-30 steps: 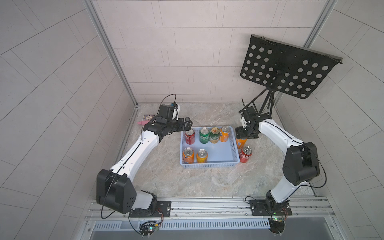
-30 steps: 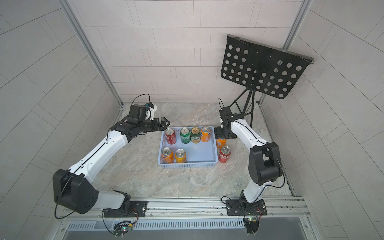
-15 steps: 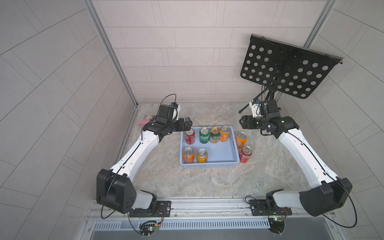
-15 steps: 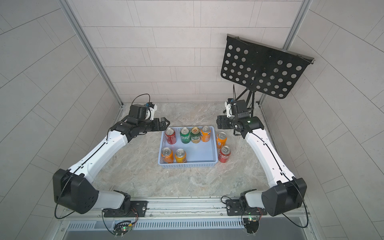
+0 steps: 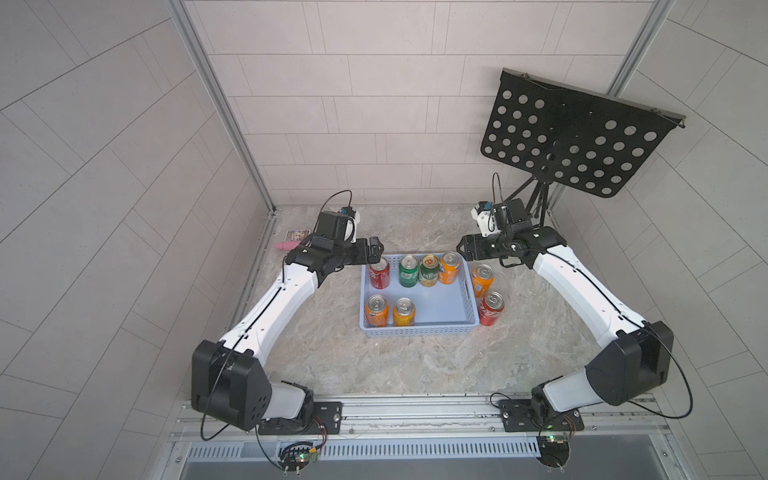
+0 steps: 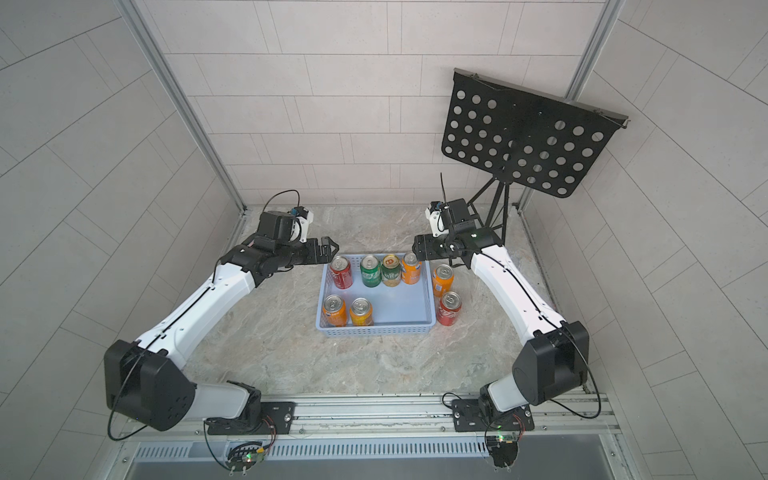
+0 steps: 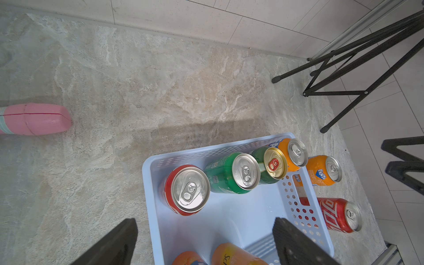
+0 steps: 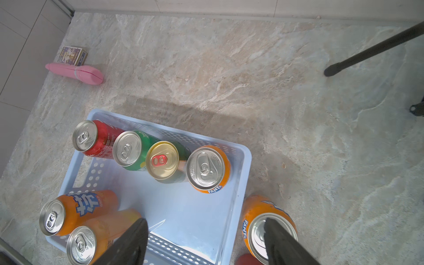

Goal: Take out the drinks from the basket
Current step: Pick up the drink from the basket.

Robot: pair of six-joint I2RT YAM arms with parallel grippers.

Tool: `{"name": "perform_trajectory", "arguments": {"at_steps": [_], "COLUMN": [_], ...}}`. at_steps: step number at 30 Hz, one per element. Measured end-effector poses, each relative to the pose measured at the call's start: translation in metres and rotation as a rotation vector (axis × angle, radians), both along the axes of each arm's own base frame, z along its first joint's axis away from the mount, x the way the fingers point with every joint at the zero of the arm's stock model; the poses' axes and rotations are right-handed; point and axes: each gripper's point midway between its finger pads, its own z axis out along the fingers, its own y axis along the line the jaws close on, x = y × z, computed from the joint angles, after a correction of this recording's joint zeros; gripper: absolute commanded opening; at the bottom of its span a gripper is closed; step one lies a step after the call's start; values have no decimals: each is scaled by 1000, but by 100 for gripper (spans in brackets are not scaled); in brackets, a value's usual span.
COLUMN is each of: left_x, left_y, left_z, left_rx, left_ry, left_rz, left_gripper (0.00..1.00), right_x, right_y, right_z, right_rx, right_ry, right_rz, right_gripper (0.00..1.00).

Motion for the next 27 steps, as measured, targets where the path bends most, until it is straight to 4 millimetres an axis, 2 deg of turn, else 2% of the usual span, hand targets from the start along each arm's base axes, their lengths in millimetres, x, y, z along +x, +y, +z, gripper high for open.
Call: {"name": "perform_trajectory", "arguments": {"at_steps": [4, 13, 27], "left_x": [0, 0, 0], "left_y": [0, 0, 0], "left_z": [0, 0, 0], "left_rx": [-2, -1, 2], "left_ry": [0, 0, 0], "left_rz": [-2, -1, 0], "left_gripper": [100, 100, 100], "right_x": [4, 15, 20], "right_y": [7, 18, 19], "right_z": [-10, -48, -75], "right_rx": [-15, -126, -269], "right_ry": [14, 100, 172], "right_rz": [12, 36, 68], "right_gripper": [82, 81, 81]}}
